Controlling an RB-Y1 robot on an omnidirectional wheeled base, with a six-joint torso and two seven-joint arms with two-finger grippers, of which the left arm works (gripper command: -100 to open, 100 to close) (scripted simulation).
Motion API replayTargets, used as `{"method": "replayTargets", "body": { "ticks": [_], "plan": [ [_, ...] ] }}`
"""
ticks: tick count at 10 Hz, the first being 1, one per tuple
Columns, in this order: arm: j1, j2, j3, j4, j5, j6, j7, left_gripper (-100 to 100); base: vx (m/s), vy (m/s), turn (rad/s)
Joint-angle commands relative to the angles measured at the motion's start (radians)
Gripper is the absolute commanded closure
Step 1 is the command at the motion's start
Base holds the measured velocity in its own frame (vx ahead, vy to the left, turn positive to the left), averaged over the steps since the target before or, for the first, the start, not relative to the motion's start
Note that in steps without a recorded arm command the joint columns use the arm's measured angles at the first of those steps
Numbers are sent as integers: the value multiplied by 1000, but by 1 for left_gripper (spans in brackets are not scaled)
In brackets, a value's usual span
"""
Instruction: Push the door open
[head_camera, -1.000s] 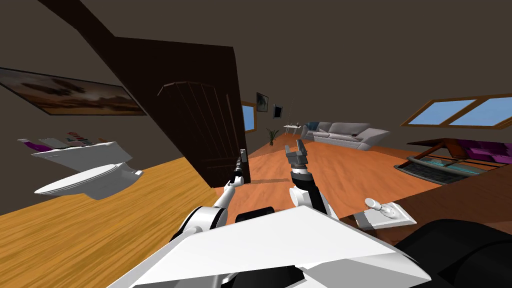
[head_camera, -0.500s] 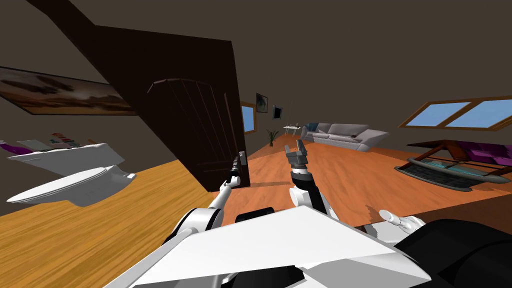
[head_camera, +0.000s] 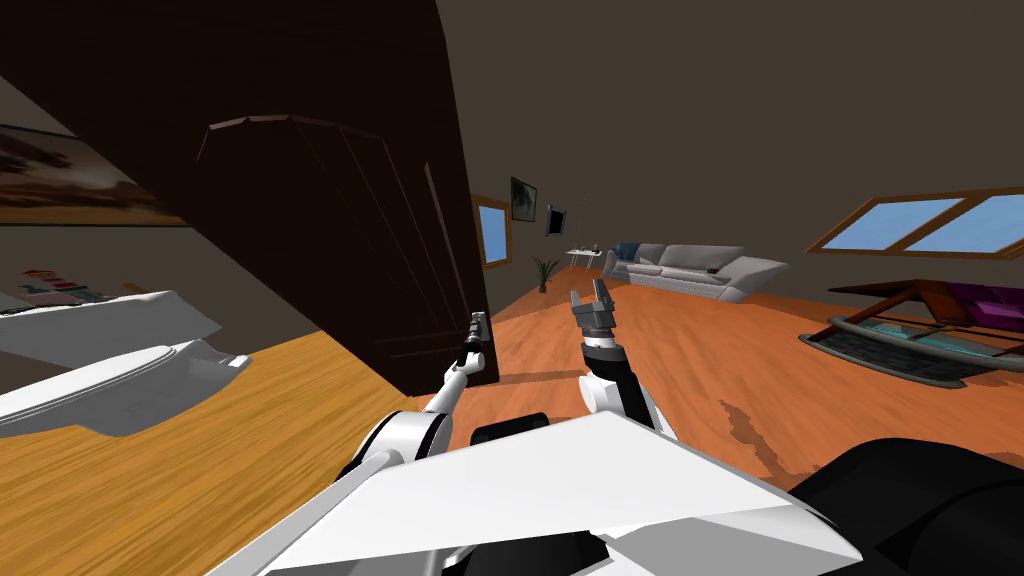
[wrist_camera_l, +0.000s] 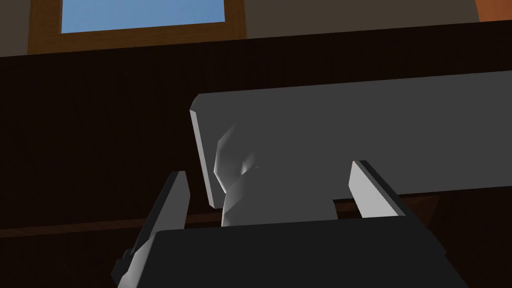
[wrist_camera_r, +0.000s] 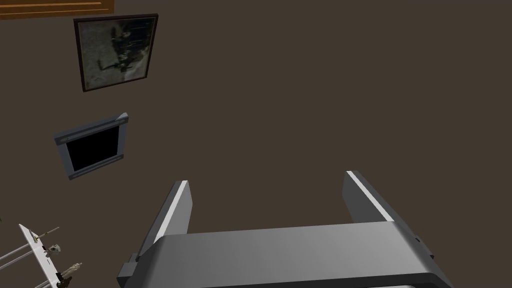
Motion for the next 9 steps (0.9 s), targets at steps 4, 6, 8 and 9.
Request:
{"method": "replayTargets", "body": {
  "ticks": [4,6,8,9],
  "plan": [
    [0,0,0,0,0,0,0,100,0,0,-2],
    [0,0,0,0,0,0,0,100,-4,1,-1],
    [2,28,15,3,8,1,-6,100,50,-39,8],
    [2,34,18,3,10,0,-8,100,126,-121,73]
  ]
}}
